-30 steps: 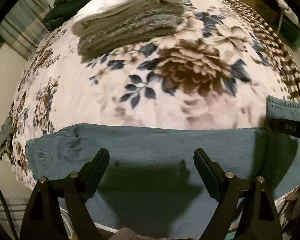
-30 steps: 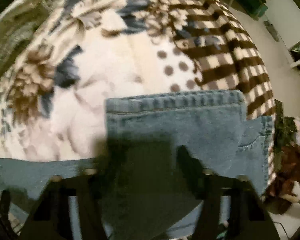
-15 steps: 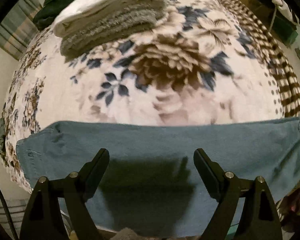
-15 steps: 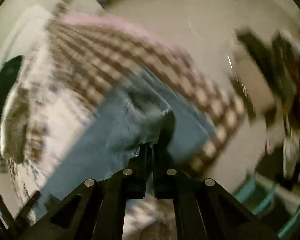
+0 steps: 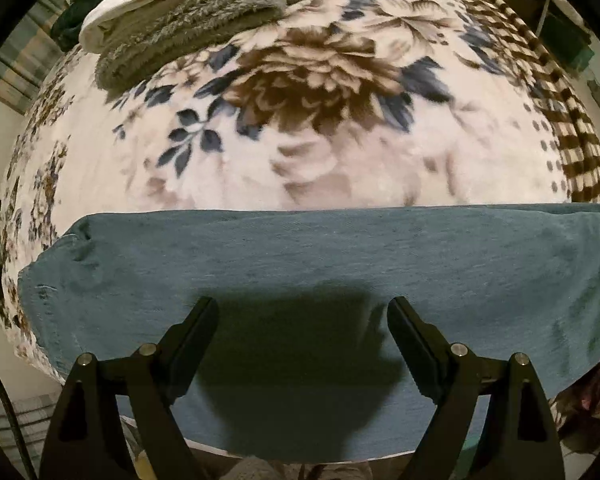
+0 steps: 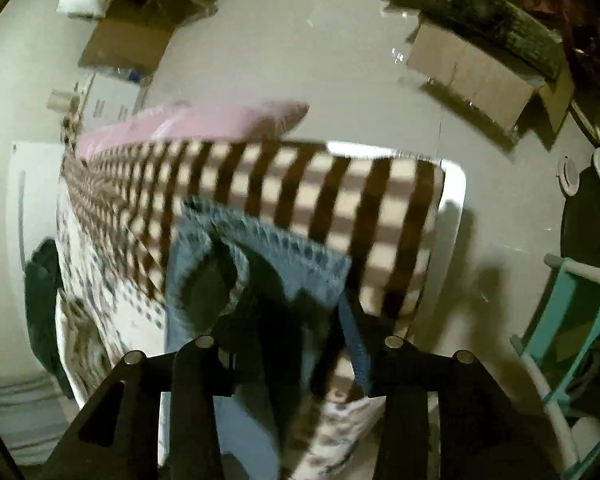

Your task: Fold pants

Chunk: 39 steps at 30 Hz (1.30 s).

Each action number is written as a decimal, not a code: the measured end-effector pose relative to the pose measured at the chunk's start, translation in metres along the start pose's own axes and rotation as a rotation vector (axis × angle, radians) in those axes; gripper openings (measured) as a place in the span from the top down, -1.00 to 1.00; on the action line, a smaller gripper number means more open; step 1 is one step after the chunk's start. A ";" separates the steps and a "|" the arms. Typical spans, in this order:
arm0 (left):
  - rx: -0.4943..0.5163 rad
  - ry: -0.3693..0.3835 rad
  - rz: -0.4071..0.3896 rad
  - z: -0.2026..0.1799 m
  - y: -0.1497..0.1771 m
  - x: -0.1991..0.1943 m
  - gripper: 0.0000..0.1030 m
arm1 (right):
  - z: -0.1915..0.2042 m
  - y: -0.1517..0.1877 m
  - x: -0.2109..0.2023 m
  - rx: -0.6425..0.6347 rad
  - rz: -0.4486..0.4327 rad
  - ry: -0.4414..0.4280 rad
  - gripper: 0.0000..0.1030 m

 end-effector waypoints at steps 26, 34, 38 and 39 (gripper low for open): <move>0.120 0.075 0.013 -0.070 -0.016 0.017 -0.94 | 0.161 0.043 0.085 -1.042 -0.080 0.348 0.74; 0.097 0.075 0.005 -0.056 -0.015 0.018 -0.94 | 0.175 0.034 0.040 -0.965 -0.245 0.317 0.74; 0.060 0.068 0.018 -0.038 -0.014 0.025 -0.94 | 0.159 0.018 0.090 -0.911 -0.027 0.428 0.38; 0.044 0.074 0.017 -0.030 -0.013 0.023 -0.94 | 0.162 0.019 0.095 -0.907 0.003 0.433 0.08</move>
Point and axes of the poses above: each gripper's, at about its wrist camera, not at the fingertips, and x roughly the way its jaws point, z to its left, y to its underside, the point moved 3 cm from there along x, roughly the way its jaws point, and after that the axes turned 6 degrees about -z, right-handed, at the moved point
